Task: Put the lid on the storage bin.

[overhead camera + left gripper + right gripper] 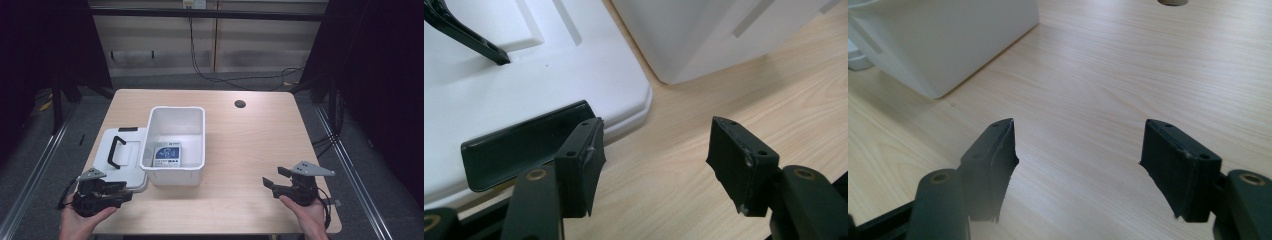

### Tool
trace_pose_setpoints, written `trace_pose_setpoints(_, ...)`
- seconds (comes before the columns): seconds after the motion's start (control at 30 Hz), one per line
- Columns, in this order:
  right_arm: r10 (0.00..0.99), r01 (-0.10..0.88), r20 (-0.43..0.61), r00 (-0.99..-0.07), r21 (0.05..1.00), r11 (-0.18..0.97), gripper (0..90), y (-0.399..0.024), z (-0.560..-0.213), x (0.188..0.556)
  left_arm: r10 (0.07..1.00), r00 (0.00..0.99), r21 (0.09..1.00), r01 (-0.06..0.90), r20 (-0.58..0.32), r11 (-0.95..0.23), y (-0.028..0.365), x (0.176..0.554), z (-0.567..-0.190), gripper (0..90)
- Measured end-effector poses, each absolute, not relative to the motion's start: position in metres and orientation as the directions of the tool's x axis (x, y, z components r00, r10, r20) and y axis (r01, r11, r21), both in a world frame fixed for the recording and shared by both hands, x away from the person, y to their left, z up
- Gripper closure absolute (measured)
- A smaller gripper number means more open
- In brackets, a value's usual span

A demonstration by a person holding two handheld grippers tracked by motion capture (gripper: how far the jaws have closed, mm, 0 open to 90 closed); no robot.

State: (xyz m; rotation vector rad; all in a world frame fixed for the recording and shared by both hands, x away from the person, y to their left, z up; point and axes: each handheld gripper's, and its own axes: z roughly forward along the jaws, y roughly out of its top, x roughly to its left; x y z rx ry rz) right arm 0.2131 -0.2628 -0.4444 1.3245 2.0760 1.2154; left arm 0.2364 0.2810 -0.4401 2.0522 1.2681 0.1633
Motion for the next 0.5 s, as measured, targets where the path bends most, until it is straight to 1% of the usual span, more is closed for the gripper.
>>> trace_pose_setpoints(0.03, 0.87, 0.534, 0.128, -0.476, 0.828, 0.17, 29.7, -0.262, -0.444, 0.213, 0.825, 0.504, 0.622, 0.739, -0.258, -0.257, 0.281, 0.237, -0.44, 39.6)
trace_pose_setpoints(0.07, 0.872, 0.535, 0.13, -0.471, 0.828, 0.166, 29.9, -0.262, -0.444, 0.212, 0.823, 0.486, 0.616, 0.755, -0.294, -0.225, 0.283, 0.237, -0.438, 40.0)
trace_pose_setpoints(0.1, 0.876, 0.548, 0.143, -0.461, 0.823, 0.154, 31.6, -0.262, -0.443, 0.211, 0.818, 0.482, 0.615, 0.76, -0.313, -0.212, 0.283, 0.238, -0.437, 42.8)
trace_pose_setpoints(0.2, 0.868, 0.561, 0.162, -0.47, 0.813, 0.153, 30.6, -0.262, -0.444, 0.211, 0.81, 0.488, 0.613, 0.761, -0.325, -0.213, 0.285, 0.238, -0.435, 48.2)
trace_pose_setpoints(0.27, 0.866, 0.56, 0.166, -0.472, 0.815, 0.148, 30.7, -0.262, -0.443, 0.21, 0.824, 0.471, 0.611, 0.765, -0.314, -0.204, 0.288, 0.239, -0.434, 48.8)
trace_pose_setpoints(0.43, 0.867, 0.551, 0.159, -0.472, 0.821, 0.149, 30.7, -0.261, -0.442, 0.208, 0.813, 0.481, 0.621, 0.758, -0.328, -0.199, 0.294, 0.242, -0.428, 46.8)
trace_pose_setpoints(0.5, 0.863, 0.551, 0.163, -0.479, 0.82, 0.151, 30.7, -0.26, -0.441, 0.208, 0.816, 0.484, 0.625, 0.754, -0.317, -0.205, 0.297, 0.243, -0.424, 46.1)
